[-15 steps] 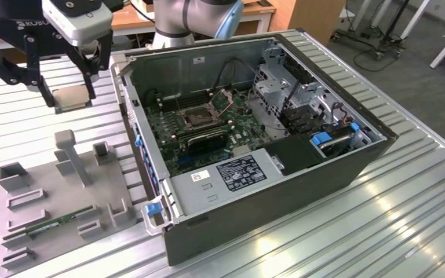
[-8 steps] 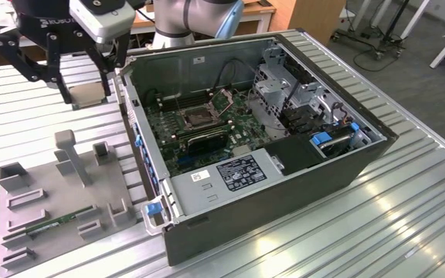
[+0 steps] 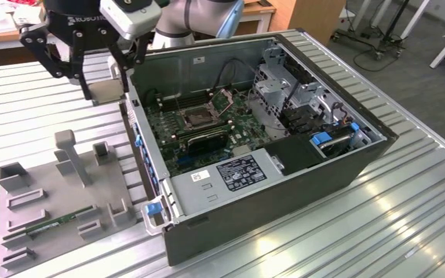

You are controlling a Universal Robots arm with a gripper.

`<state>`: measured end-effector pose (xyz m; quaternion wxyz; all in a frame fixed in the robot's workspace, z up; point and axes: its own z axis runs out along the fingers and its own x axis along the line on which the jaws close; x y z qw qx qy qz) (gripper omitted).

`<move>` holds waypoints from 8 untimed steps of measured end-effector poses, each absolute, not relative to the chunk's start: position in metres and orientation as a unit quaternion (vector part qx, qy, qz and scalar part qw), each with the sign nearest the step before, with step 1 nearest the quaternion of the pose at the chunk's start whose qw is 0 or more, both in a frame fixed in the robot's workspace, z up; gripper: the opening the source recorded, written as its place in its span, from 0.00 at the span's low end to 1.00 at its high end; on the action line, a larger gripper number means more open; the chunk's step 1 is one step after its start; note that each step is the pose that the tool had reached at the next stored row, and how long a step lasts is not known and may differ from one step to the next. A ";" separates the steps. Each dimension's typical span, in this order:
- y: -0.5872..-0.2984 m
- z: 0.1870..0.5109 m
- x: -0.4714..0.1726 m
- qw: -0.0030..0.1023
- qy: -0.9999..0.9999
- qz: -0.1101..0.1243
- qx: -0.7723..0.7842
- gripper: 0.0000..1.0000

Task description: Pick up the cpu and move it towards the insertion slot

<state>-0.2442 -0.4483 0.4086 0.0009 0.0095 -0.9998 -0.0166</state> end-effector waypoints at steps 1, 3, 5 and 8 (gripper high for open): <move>-0.448 0.409 -0.241 0.001 -1.000 -0.017 0.010 0.54; -0.448 0.409 -0.235 0.001 -1.000 -0.017 0.010 0.54; -0.448 0.408 -0.229 0.001 -1.000 -0.017 0.010 0.54; -0.448 0.408 -0.219 0.001 -1.000 -0.017 0.010 0.54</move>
